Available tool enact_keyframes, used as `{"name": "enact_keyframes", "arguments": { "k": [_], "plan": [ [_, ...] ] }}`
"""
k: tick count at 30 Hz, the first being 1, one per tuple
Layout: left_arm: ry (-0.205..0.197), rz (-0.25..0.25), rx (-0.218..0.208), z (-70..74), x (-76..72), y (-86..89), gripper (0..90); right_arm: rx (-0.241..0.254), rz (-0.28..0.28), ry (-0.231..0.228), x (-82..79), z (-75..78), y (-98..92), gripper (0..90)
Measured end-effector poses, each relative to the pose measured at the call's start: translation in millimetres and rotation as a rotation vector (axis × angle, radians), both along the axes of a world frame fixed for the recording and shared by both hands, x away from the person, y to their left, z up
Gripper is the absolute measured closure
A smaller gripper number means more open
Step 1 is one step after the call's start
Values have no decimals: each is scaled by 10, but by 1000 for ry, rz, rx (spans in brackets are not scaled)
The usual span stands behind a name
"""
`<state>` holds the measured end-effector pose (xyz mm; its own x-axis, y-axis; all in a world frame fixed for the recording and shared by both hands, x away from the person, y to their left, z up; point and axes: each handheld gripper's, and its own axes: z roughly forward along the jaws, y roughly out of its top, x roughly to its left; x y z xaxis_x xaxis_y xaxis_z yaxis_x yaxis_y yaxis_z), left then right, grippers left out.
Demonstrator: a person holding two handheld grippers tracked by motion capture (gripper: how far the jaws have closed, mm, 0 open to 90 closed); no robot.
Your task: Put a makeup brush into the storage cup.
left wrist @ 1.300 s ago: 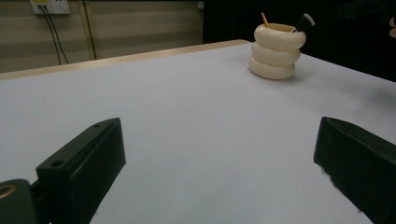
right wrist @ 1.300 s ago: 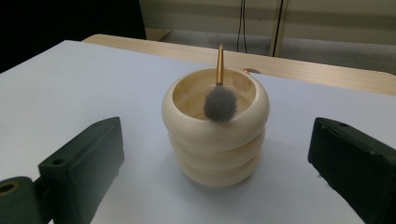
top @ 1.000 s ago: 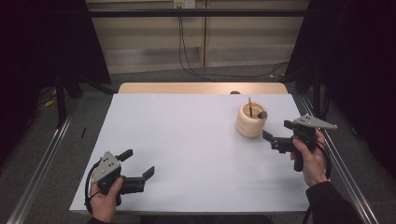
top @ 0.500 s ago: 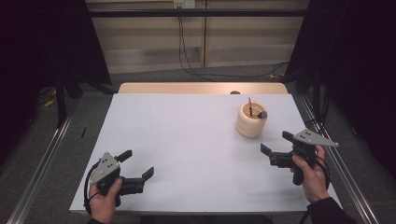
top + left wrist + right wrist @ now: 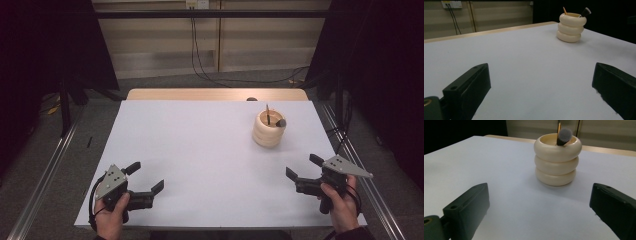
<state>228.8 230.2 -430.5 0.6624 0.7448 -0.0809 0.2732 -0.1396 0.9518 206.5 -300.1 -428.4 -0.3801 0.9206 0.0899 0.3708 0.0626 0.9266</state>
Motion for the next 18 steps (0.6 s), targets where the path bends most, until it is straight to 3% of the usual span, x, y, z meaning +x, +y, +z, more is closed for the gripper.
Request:
{"name": "enact_keyframes", "arguments": {
  "k": [8, 12, 18],
  "plan": [
    [0, 9, 13, -5, -13, 62, 17, -18, 3, -2, -119, -128, -10, 20],
    [-5, 2, 10, 3, -20, 63, 16, -29, 7, -37, -137, -126, -19, 19],
    [-4, -3, 11, -4, -11, 48, 16, -18, -15, -32, -137, -139, -71, 15]
  ]
}}
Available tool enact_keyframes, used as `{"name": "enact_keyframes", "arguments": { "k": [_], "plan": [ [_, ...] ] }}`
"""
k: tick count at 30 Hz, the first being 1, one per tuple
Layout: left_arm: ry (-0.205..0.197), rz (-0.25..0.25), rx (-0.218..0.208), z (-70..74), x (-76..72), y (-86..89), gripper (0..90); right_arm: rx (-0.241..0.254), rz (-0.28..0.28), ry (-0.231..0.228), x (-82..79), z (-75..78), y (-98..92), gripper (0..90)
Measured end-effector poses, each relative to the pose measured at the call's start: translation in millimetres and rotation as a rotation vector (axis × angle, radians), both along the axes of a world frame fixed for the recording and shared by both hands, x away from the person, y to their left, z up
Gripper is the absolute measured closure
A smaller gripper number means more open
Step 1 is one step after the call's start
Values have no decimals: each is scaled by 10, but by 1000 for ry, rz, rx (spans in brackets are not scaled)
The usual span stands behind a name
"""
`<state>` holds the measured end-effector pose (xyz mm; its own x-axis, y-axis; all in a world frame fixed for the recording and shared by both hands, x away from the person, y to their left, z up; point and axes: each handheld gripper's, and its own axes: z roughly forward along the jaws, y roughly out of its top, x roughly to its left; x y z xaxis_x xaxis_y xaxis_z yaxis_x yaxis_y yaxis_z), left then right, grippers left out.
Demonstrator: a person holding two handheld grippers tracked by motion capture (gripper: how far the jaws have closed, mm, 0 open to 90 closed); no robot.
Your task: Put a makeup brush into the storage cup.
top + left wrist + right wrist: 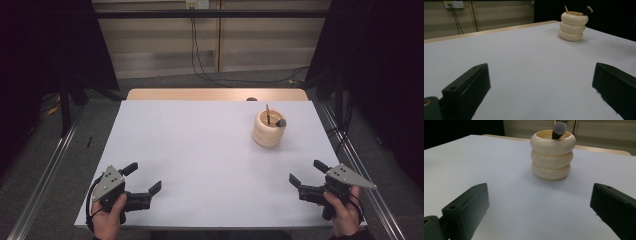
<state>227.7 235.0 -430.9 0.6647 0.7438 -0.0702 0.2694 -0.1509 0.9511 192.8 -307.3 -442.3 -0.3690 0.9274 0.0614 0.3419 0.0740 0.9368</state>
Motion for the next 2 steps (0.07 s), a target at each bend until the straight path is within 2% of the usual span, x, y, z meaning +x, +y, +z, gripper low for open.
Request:
{"name": "enact_keyframes", "arguments": {
  "k": [2],
  "plan": [
    [1, 7, 3, -1, -4, -6, 16, 0, -5, -2, 3, -1, 0, 14]
  ]
}}
